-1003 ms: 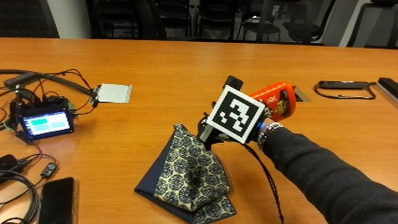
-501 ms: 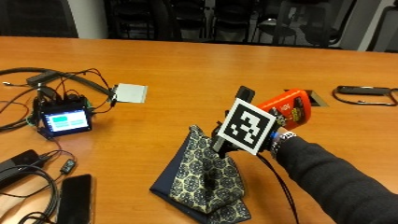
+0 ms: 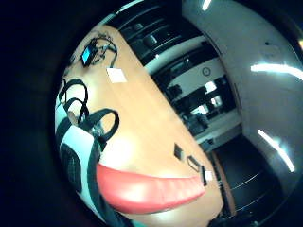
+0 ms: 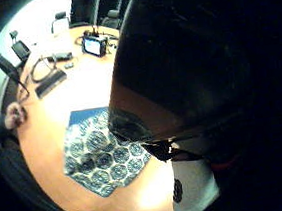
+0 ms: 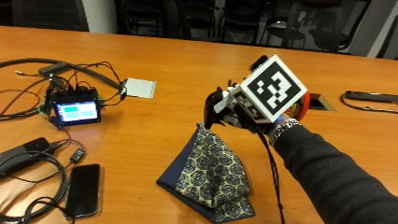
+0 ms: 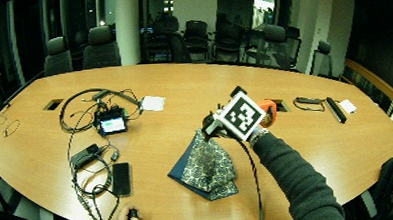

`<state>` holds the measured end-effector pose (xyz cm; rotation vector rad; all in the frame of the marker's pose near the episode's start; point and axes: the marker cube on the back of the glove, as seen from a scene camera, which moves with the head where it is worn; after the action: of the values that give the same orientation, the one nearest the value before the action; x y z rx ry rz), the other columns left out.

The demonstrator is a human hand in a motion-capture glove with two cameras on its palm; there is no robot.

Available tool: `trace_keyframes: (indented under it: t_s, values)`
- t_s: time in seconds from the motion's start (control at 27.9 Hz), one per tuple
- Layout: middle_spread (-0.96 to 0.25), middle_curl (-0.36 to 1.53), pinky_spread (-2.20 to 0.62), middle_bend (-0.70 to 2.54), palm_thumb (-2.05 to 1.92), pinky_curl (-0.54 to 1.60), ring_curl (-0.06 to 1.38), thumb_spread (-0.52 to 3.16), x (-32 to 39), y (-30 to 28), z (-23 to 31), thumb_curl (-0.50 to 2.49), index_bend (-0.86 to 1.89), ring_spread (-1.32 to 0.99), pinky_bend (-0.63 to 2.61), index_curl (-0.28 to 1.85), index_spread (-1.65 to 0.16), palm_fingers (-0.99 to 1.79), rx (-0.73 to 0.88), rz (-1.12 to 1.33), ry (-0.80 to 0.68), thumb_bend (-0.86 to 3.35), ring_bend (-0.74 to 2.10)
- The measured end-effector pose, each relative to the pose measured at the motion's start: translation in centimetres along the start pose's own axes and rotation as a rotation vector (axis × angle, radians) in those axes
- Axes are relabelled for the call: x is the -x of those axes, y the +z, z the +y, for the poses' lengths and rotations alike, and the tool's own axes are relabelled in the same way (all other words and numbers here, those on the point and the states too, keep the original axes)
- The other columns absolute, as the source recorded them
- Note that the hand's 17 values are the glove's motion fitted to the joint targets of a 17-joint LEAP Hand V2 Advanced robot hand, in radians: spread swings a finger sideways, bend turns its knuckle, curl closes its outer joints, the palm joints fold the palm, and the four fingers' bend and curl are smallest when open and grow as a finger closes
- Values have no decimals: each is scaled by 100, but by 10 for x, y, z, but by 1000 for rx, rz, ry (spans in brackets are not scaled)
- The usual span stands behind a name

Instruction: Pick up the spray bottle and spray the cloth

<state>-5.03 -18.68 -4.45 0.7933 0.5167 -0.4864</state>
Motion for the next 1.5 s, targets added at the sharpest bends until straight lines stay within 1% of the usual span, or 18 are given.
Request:
trace_keyframes:
  t_s: [0.21, 0.39, 0.57, 0.72, 0.93, 1.15, 1.33, 1.5]
  values:
    - [-22, 53, -34, 57, 88, 42, 47, 50, -20, -36, -23, 78, 21, -22, 54, 58, -30, 139, -111, -187, 228, -3, 71]
    - [-22, 53, -34, 57, 87, 42, 47, 50, -27, -52, -37, 78, 21, -22, 53, 59, -30, 139, -217, -466, 467, -3, 71]
    - [-22, 53, -34, 57, 87, 42, 47, 50, -25, -44, -44, 78, 20, -22, 54, 59, -30, 139, -309, -808, 735, -3, 71]
    - [-22, 53, -33, 58, 88, 43, 47, 50, -13, -21, -50, 78, 20, -21, 54, 59, -29, 138, -345, -977, 905, -3, 71]
    - [-22, 53, -32, 57, 89, 43, 47, 51, 14, 13, -51, 78, 19, -21, 54, 59, -29, 137, -403, -1019, 1026, -3, 71]
    - [-22, 53, -32, 57, 89, 43, 47, 52, 40, 46, -29, 78, 19, -21, 55, 58, -29, 137, -358, -982, 1098, -3, 72]
    - [-21, 53, -31, 58, 90, 43, 47, 53, 46, 64, -17, 78, 18, -20, 55, 58, -29, 136, -327, -1011, 1110, -3, 72]
    - [-21, 53, -31, 57, 90, 44, 47, 54, 42, 60, -26, 78, 18, -20, 55, 58, -29, 136, -344, -1044, 1120, -3, 72]
